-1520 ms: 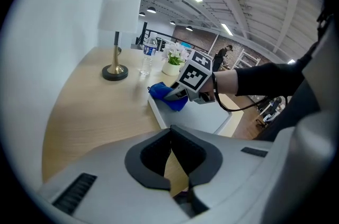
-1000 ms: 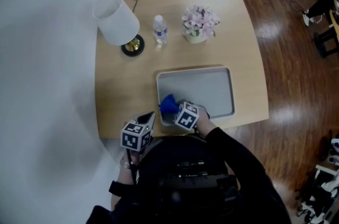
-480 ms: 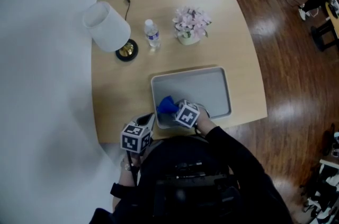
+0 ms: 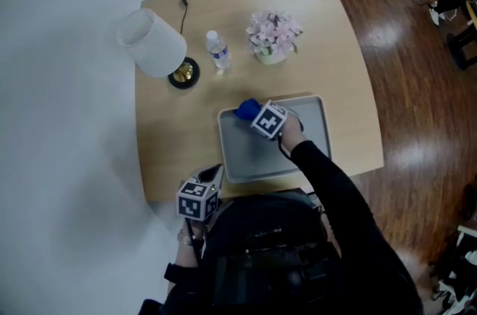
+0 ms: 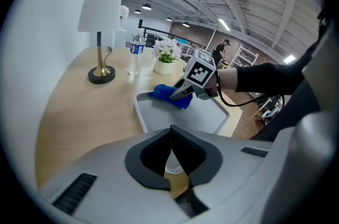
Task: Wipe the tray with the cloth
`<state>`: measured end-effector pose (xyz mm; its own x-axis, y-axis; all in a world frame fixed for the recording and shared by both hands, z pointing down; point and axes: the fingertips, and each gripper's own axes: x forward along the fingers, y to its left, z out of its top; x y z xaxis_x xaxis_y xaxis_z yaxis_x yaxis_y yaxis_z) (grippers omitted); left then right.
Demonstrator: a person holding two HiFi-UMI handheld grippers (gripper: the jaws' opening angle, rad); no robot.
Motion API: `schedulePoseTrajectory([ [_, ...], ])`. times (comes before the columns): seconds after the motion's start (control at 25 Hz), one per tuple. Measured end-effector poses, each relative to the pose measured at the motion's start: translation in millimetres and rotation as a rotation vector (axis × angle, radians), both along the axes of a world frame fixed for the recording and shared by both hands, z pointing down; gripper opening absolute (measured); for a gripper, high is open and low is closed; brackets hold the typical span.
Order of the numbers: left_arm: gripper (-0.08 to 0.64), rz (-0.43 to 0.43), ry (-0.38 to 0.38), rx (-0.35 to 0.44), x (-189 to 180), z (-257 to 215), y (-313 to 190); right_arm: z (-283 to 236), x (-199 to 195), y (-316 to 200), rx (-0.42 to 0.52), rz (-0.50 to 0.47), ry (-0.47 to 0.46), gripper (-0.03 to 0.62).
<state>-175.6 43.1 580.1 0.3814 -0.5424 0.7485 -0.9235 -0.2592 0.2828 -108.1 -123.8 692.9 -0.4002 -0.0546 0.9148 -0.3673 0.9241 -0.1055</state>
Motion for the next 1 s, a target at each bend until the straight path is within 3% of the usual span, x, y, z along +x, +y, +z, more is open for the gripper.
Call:
schedulePoseTrajectory([
  [0.44, 0.0, 0.023, -0.008, -0.009, 5.0, 1.8, -1.1, 6.8, 8.3, 14.5, -0.014, 0.011, 0.033, 0.106],
  [0.84, 0.0, 0.074, 0.015, -0.009, 20.5, 0.4, 2.2, -3.5, 33.9, 141.4, -0.121, -0.108, -0.067, 0.106],
  [1.0, 0.0, 0.109, 0.013, -0.014, 28.2, 10.0, 3.4, -4.5, 38.0, 172.0, -0.159, -0.106, -0.116, 0.106],
])
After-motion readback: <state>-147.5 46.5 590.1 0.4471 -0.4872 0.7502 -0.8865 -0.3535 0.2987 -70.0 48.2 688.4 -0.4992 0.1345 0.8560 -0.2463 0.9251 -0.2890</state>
